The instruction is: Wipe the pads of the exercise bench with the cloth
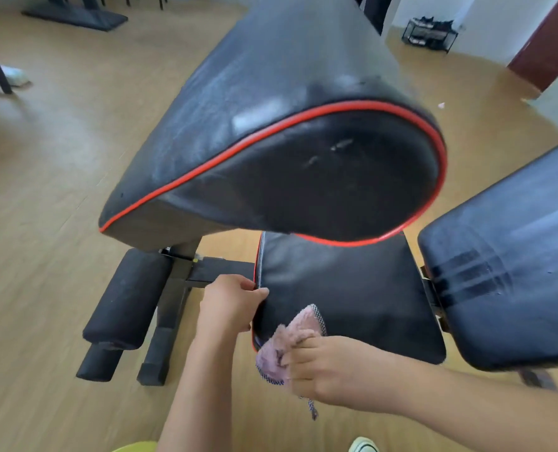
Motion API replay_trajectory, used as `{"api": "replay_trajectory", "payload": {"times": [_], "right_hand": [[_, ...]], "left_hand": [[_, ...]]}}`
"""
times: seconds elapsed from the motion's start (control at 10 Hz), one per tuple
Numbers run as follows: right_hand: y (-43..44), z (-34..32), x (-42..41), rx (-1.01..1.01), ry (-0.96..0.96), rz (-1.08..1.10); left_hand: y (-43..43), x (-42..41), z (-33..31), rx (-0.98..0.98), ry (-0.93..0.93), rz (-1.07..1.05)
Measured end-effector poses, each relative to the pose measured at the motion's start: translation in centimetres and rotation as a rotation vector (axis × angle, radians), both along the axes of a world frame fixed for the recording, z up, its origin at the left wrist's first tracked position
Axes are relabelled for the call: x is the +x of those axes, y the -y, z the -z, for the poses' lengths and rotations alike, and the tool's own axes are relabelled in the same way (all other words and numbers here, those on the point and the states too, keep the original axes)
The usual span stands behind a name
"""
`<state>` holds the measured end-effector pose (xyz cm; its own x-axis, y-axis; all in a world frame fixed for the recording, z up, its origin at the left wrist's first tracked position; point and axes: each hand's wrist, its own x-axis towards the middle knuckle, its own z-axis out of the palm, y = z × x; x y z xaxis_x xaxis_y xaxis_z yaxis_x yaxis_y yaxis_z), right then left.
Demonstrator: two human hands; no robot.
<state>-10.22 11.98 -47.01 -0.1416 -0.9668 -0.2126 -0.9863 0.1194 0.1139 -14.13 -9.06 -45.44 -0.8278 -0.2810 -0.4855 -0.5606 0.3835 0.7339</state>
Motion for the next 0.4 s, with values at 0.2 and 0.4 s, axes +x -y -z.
{"api": "replay_trajectory", "payload": {"times": [0.2, 0.4], "right_hand": [[-8.3, -0.7, 1.3, -0.206, -0.044, 0.323], [-13.0, -6.7, 3.5, -0.272, 0.371, 0.791]], "left_hand": [[-0.8, 0.0, 0.2, -0.054, 0.015, 0.024], [-0.8, -0.2, 0.7, -0.073, 0.052, 0.064]]}}
